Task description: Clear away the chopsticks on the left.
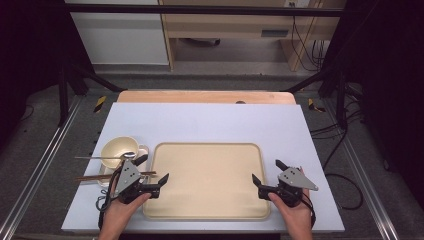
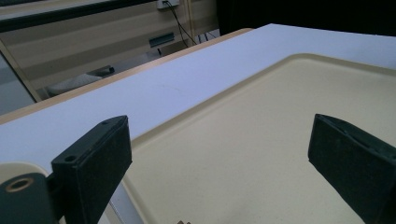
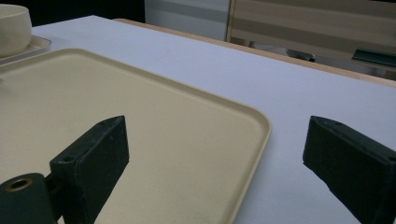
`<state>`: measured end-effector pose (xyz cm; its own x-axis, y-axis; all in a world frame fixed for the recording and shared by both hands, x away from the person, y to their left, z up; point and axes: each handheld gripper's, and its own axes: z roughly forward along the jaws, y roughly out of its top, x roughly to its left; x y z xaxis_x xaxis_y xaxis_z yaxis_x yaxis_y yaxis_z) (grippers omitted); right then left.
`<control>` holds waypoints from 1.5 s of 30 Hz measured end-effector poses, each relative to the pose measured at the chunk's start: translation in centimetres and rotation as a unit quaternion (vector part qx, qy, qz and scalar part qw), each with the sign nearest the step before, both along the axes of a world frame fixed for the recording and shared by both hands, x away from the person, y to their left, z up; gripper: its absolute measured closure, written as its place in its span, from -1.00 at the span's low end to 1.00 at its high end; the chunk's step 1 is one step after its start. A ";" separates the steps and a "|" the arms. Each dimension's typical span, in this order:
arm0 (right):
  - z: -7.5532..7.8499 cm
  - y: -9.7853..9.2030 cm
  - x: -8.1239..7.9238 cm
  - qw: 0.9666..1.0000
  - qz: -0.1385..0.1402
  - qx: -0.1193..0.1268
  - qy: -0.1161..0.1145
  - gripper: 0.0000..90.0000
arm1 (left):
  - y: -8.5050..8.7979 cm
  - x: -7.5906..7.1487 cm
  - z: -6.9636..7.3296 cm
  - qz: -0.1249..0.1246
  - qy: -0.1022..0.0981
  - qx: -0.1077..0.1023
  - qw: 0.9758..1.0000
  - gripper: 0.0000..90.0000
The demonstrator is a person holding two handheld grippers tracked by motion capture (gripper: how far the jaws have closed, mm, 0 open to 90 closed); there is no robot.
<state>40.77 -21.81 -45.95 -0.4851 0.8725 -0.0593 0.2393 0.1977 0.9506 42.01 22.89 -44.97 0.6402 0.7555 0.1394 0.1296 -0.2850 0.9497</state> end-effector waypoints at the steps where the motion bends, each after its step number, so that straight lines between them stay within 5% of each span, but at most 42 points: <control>1: 0.0 0.0 0.0 1.000 -0.001 0.002 0.000 -0.84 | 0.0 0.0 0.0 0.000 0.000 0.000 1.000 -0.87; 9: 0.0 0.0 0.0 1.000 0.001 0.000 -0.001 -0.84 | 0.1 -0.2 0.2 0.004 -0.004 0.011 1.000 -0.87; 15: 0.1 -0.3 -0.1 1.000 -0.006 0.006 0.000 -0.85 | 0.8 -0.4 1.7 -0.005 -0.005 0.063 0.998 -0.85; 20: 0.1 -0.7 -0.1 1.000 -0.010 0.007 0.002 -0.85 | 2.3 -1.3 2.6 -0.021 -0.004 0.159 0.987 -0.82; 23: 0.1 -0.7 0.0 1.000 -0.011 0.005 0.000 -0.84 | 3.7 -1.7 2.8 -0.022 0.003 0.188 0.982 -0.80; 32: 0.2 -0.7 -0.2 1.000 -0.021 -0.003 -0.004 -0.80 | 7.7 -2.9 3.3 -0.012 0.017 0.242 0.970 -0.74; 35: 0.2 -0.8 -0.2 1.000 -0.025 -0.002 -0.005 -0.80 | 9.0 -3.5 3.3 -0.014 0.021 0.263 0.964 -0.70; 38: 0.2 -0.9 -0.2 1.000 -0.029 0.002 -0.004 -0.79 | 10.1 -4.0 3.3 -0.011 0.022 0.291 0.956 -0.68; 45: 0.2 -0.8 -0.1 1.000 -0.026 0.002 -0.002 -0.77 | 12.5 -4.8 3.6 -0.003 0.020 0.330 0.944 -0.53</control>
<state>40.62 -22.63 -45.74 -0.4390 0.8967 -0.0571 0.2453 0.1807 0.9524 37.16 35.37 -41.37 0.6590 0.5091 0.5537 0.1579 -0.8134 0.5599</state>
